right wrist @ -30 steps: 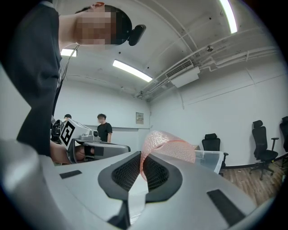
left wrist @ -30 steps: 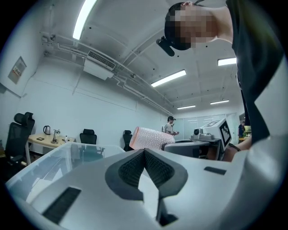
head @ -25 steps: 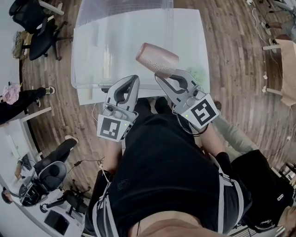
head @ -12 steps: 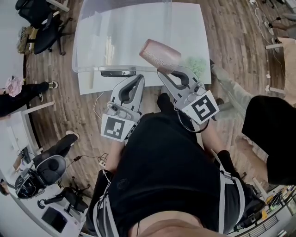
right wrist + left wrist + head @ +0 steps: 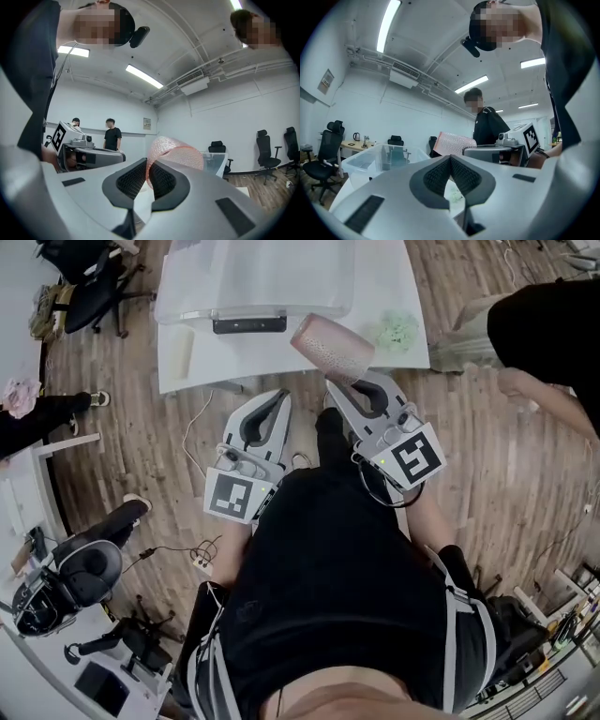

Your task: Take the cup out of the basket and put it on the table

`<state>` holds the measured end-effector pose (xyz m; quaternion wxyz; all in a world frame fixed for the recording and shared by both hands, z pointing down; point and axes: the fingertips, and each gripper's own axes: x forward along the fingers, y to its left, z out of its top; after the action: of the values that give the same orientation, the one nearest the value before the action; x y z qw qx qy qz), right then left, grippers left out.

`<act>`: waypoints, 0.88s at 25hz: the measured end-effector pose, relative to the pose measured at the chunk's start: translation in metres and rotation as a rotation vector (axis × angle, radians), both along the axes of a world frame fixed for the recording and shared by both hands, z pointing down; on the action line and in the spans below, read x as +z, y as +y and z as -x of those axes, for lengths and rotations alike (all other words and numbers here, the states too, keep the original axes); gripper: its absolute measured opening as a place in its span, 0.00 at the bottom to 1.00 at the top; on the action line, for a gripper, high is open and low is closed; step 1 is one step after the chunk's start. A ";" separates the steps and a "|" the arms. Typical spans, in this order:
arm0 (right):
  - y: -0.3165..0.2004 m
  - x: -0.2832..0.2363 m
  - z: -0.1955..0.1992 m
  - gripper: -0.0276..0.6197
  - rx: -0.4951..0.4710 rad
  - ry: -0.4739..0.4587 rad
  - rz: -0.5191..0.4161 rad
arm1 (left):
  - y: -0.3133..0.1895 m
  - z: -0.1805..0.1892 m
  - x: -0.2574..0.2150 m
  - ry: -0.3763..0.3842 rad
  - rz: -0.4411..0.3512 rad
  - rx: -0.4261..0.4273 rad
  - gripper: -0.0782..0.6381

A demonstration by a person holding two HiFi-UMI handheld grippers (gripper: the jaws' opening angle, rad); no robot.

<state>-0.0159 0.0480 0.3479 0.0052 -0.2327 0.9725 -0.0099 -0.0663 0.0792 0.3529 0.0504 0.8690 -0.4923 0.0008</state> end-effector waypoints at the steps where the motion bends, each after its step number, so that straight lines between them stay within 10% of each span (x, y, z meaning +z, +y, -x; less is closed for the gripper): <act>1: 0.015 -0.001 0.001 0.09 0.003 -0.003 0.002 | 0.015 0.001 0.001 0.004 0.001 0.002 0.13; 22: 0.162 -0.026 -0.043 0.09 -0.014 0.012 -0.009 | 0.145 -0.039 -0.027 0.037 -0.024 -0.005 0.13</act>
<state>0.0268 0.2102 0.3221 0.0005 -0.2261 0.9741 -0.0042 -0.0270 0.2237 0.3254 0.0489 0.8681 -0.4935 -0.0215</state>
